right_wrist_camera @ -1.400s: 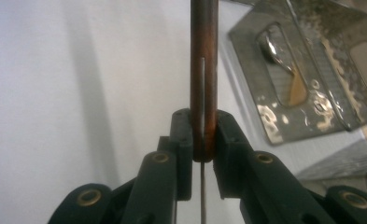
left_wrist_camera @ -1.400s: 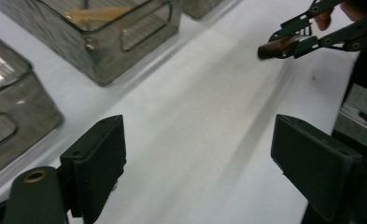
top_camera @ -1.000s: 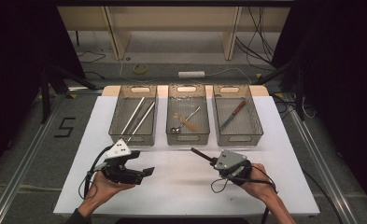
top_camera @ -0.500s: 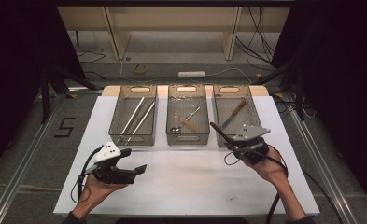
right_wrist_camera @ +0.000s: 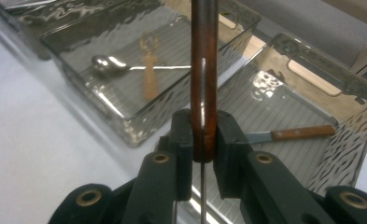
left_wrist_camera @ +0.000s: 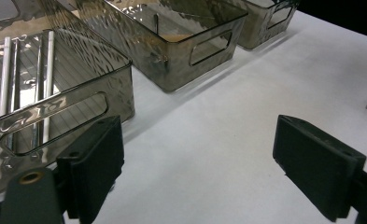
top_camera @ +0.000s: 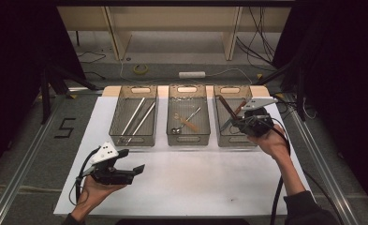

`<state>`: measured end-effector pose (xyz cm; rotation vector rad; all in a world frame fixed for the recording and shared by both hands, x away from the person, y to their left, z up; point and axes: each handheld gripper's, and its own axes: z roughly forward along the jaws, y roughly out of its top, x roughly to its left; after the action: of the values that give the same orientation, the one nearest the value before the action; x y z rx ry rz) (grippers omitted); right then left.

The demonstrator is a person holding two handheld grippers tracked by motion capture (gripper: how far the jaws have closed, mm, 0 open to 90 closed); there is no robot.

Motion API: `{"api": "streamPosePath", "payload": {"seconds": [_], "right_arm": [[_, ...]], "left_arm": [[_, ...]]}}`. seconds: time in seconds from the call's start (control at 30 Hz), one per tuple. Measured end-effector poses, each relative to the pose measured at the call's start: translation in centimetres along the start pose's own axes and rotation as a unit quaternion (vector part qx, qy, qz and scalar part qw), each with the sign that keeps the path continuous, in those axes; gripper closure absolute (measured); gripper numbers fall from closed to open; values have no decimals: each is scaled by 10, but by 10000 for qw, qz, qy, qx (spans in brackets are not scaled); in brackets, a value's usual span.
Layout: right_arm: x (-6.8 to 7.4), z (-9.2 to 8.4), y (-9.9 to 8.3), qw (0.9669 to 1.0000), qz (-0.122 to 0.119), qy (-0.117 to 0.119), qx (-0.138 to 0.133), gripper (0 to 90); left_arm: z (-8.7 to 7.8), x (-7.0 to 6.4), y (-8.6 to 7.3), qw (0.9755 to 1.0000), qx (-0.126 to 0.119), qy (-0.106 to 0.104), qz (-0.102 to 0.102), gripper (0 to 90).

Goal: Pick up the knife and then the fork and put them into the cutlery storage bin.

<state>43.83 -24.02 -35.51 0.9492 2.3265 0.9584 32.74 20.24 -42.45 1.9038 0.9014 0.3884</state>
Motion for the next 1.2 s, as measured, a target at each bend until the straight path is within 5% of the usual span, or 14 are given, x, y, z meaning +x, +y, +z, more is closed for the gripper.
{"api": "streamPosePath", "payload": {"seconds": [0.53,1.2], "right_arm": [[-42,34,27,9982,425,-389,149,801],[-60,79,14,9933,828,-661,472,800]], "left_arm": [[-1,1,0,10000,-45,24,-43,158],[-3,0,0,9999,-125,25,-33,158]]}}
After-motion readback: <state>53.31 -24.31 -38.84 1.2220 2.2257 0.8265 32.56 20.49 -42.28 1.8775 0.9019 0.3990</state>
